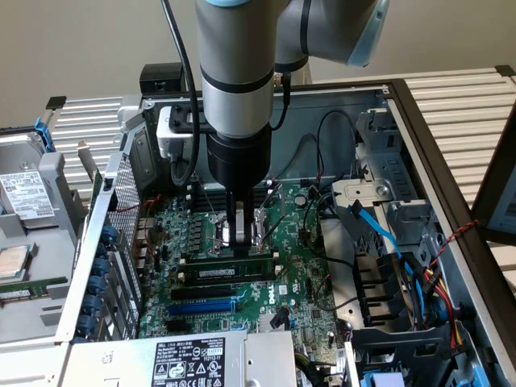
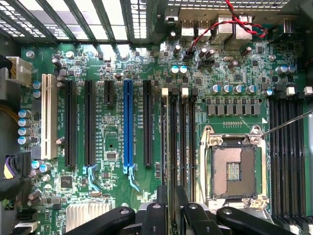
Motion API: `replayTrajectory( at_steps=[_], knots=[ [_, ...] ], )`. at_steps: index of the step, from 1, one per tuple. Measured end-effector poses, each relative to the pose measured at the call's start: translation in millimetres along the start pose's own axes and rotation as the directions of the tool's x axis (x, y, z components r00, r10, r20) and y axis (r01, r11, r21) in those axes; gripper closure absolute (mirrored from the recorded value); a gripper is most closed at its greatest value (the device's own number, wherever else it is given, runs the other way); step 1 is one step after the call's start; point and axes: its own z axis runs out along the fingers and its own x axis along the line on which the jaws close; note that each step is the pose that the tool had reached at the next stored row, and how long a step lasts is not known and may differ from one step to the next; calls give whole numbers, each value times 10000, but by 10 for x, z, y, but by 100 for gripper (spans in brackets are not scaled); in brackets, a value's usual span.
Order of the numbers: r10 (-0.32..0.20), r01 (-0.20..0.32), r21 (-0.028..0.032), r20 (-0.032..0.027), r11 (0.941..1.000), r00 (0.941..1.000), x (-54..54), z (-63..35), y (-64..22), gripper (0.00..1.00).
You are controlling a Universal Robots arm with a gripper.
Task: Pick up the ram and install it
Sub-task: 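Press down the ram until it locks into place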
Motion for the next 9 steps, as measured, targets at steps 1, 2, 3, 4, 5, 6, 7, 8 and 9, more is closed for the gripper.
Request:
replayTrajectory(
  at_steps=[1, 2, 3, 4, 5, 6, 7, 8, 9],
  knots=[
    [0, 0, 0, 0, 10000, 10000, 0, 0, 0, 79],
    [0, 0, 0, 0, 10000, 10000, 0, 0, 0, 79],
    [1, -1, 0, 0, 10000, 10000, 0, 0, 0, 79],
    [0, 0, 0, 0, 10000, 10000, 0, 0, 0, 79],
    [0, 0, 0, 0, 10000, 10000, 0, 0, 0, 79],
    [0, 0, 0, 0, 10000, 10000, 0, 0, 0, 79],
    [0, 0, 0, 0, 10000, 10000, 0, 0, 0, 79],
    [0, 0, 0, 0, 10000, 10000, 0, 0, 0, 78],
    [1, -1, 0, 0, 10000, 10000, 0, 0, 0, 78]
  ],
)
